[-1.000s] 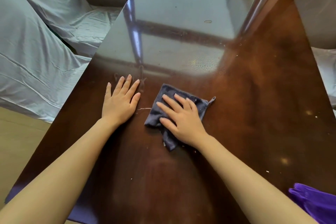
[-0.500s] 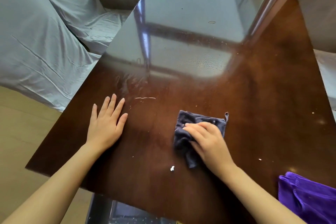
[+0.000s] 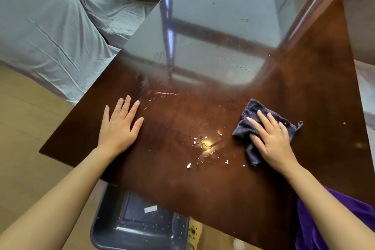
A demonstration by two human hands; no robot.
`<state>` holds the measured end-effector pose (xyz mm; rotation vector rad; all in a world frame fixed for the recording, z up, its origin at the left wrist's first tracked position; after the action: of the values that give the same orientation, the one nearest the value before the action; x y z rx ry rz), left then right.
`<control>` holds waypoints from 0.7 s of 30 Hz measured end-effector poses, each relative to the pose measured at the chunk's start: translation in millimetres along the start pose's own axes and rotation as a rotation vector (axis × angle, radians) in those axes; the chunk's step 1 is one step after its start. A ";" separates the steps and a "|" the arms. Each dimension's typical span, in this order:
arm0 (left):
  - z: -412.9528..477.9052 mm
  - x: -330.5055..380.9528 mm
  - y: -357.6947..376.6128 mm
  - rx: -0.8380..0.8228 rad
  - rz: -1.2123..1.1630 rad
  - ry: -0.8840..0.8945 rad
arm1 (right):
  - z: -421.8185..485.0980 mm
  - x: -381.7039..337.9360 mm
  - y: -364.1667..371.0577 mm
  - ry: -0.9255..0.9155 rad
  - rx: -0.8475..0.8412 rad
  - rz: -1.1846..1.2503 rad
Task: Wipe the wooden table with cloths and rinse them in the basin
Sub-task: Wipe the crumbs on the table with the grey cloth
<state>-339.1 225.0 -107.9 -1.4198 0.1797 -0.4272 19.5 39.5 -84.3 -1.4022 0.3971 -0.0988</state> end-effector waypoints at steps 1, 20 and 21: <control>-1.2 0.0 -0.4 0.003 0.001 0.005 | -3.7 -2.4 2.6 0.026 0.002 0.002; -31.5 -10.9 -2.3 -0.010 -0.030 0.124 | -70.6 -229.4 38.1 0.126 0.179 0.214; -33.8 -11.6 -2.4 -0.009 -0.029 0.137 | -77.3 -235.8 35.3 0.117 0.201 0.237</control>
<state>-362.6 198.3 -112.2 -1.4038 0.2721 -0.5482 -231.0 43.9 -77.2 -1.1456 0.6304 -0.0255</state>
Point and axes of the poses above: each hand's wrist, its own z-axis towards the middle knuckle, its own y-axis out of the palm, x = y × z, the point moved 8 cm from there along z, towards the middle knuckle, and after that the axes turned 11 degrees about x, right-handed, at the moved point
